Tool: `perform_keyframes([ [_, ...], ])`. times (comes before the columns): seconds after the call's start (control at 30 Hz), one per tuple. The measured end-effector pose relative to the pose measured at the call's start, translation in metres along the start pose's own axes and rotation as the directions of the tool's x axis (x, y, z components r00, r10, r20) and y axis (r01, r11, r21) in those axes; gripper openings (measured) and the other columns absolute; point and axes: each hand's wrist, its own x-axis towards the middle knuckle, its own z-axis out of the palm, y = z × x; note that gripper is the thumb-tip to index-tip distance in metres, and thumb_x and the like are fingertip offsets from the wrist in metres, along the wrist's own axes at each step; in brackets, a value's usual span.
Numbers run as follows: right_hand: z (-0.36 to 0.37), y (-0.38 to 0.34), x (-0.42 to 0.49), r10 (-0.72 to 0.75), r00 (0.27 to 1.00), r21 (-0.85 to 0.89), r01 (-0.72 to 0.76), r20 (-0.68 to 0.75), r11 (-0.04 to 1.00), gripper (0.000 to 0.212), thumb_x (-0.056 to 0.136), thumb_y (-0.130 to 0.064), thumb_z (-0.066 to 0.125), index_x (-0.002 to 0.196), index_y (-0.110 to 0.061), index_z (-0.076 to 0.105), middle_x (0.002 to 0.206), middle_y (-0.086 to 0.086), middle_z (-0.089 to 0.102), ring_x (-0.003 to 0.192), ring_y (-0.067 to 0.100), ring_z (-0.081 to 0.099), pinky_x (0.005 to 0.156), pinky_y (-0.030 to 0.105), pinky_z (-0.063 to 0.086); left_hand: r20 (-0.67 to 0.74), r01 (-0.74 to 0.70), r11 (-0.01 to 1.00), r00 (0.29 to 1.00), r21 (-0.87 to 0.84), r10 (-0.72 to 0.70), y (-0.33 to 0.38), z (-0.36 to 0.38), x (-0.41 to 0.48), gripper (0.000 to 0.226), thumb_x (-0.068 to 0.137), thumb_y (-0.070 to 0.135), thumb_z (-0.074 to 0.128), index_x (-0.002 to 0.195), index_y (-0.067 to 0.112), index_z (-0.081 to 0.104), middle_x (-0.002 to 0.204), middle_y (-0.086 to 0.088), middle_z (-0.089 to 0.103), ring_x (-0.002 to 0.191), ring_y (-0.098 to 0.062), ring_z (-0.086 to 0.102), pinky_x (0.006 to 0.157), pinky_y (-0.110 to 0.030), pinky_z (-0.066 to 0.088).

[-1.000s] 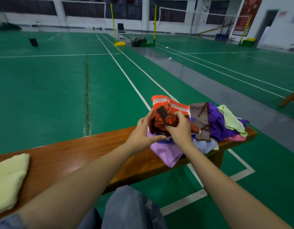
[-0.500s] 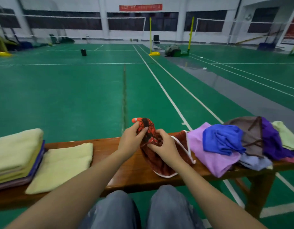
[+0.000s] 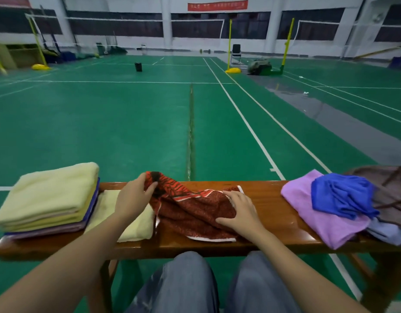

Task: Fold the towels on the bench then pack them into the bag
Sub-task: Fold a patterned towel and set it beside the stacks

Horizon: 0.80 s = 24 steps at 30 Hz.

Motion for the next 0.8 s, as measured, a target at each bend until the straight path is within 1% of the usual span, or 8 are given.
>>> perform_keyframes([
  [0.13,0.01,0.007,-0.008,0.061,0.991,-0.042,-0.057,0.122,0.998,0.088,0.072,-0.048,0.074,0.145,-0.037,0.026,0.155,-0.004,0.019,0.142,0.019,0.015,0.116,0.043,0.016,0.029,0.059,0.991,0.998,-0.12,-0.056,-0.019,0.003,-0.012,0.045,0.085,0.037,0.066,0.119,0.012,0.053,0.115,-0.004,0.057,0.107,-0.021,0.056,0.086,-0.036,0.048],
  [0.23,0.015,0.014,-0.011,0.084,0.986,-0.06,-0.076,0.143,0.995,0.091,0.072,-0.049,0.074,0.146,-0.038,0.023,0.156,-0.004,0.015,0.143,0.02,0.013,0.116,0.045,0.016,0.017,-0.08,0.994,0.997,-0.076,0.081,-0.02,0.007,-0.015,0.057,0.08,0.04,0.07,0.128,0.015,0.052,0.13,-0.004,0.05,0.122,-0.02,0.045,0.102,-0.036,0.038],
  [0.3,0.019,0.02,-0.014,0.11,0.981,-0.065,-0.101,0.16,0.993,0.093,0.071,-0.051,0.074,0.146,-0.038,0.021,0.157,-0.005,0.014,0.143,0.02,0.014,0.116,0.045,0.016,0.101,-0.183,0.983,0.977,-0.036,0.185,-0.018,0.012,-0.016,0.064,0.075,0.05,0.071,0.129,0.02,0.054,0.136,-0.002,0.047,0.127,-0.02,0.039,0.108,-0.038,0.032],
  [0.4,0.024,0.031,-0.017,0.132,0.975,-0.077,-0.12,0.179,0.99,0.097,0.069,-0.056,0.073,0.147,-0.038,0.019,0.156,-0.005,0.015,0.143,0.02,0.016,0.116,0.044,0.016,0.332,-0.287,0.952,0.912,0.102,0.24,-0.015,0.026,-0.018,0.101,0.055,0.091,0.042,0.135,0.03,0.047,0.145,0.006,0.04,0.136,-0.017,0.028,0.114,-0.038,0.017],
  [0.47,0.025,0.035,-0.016,0.129,0.975,-0.086,-0.115,0.18,0.99,0.096,0.068,-0.057,0.073,0.146,-0.037,0.021,0.155,-0.006,0.019,0.142,0.018,0.019,0.116,0.044,0.017,0.47,-0.293,0.942,0.863,0.165,0.187,-0.017,0.037,-0.018,0.122,0.041,0.102,0.019,0.14,0.034,0.039,0.148,0.009,0.035,0.14,-0.015,0.022,0.117,-0.04,0.009],
  [0.53,0.025,0.036,-0.013,0.121,0.98,-0.085,-0.108,0.161,0.99,0.092,0.068,-0.055,0.074,0.145,-0.036,0.026,0.153,-0.007,0.024,0.14,0.018,0.022,0.115,0.044,0.018,0.539,-0.257,0.951,0.832,0.171,0.128,-0.016,0.045,-0.02,0.112,0.049,0.098,0.031,0.142,0.035,0.034,0.149,0.009,0.034,0.14,-0.016,0.022,0.116,-0.04,0.012],
  [0.63,0.026,0.036,-0.009,0.111,0.989,-0.091,-0.103,0.096,0.991,0.076,0.075,-0.049,0.072,0.141,-0.036,0.036,0.149,-0.009,0.033,0.137,0.016,0.028,0.112,0.042,0.02,0.461,-0.248,0.946,0.878,0.209,0.128,-0.01,0.055,-0.023,0.07,0.078,0.064,0.058,0.139,0.036,0.04,0.148,0.008,0.036,0.14,-0.017,0.024,0.116,-0.042,0.017],
  [0.8,0.024,0.041,0.0,0.102,0.995,-0.107,-0.099,0.022,0.989,0.054,0.086,-0.038,0.063,0.136,-0.035,0.043,0.144,-0.009,0.04,0.133,0.014,0.034,0.109,0.039,0.024,0.305,-0.17,0.98,0.943,0.106,0.131,0.002,0.065,-0.018,0.027,0.089,0.029,0.06,0.116,0.031,0.064,0.127,0.008,0.057,0.12,-0.014,0.048,0.106,-0.039,0.036],
])
